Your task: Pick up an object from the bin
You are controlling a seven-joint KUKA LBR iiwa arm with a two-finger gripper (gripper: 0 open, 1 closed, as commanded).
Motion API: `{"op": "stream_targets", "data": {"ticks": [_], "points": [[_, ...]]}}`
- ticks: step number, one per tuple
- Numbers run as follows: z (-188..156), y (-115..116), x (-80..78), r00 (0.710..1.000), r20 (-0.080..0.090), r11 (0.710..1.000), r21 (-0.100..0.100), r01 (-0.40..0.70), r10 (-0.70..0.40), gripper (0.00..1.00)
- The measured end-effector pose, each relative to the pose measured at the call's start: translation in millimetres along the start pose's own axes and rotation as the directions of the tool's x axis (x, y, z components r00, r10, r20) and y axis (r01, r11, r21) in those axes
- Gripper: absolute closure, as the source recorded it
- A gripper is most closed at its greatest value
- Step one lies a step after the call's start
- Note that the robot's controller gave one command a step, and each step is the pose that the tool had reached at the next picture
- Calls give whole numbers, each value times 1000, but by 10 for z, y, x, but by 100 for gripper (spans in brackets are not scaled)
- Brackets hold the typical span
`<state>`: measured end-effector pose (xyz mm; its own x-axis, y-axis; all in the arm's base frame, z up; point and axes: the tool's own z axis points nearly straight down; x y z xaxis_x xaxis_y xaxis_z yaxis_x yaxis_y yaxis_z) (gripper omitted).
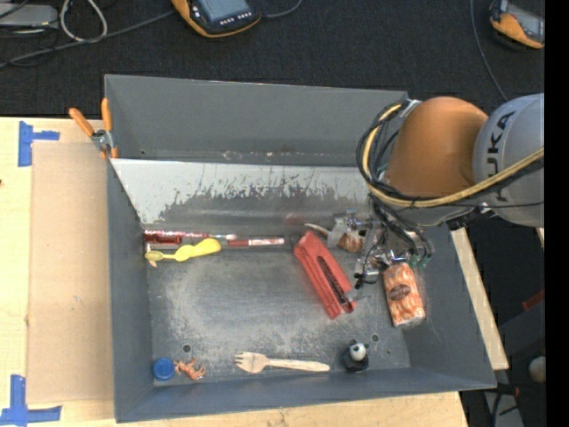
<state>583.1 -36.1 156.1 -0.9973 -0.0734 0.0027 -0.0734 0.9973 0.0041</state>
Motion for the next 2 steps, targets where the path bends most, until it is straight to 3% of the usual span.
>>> {"op": "stream_targets", "data": {"ticks": [1, 2], "points": [[64, 63, -156, 993, 3, 993, 1, 116, -116, 0], [228, 110, -168, 987, 1, 987, 0, -159, 159, 0]]}}
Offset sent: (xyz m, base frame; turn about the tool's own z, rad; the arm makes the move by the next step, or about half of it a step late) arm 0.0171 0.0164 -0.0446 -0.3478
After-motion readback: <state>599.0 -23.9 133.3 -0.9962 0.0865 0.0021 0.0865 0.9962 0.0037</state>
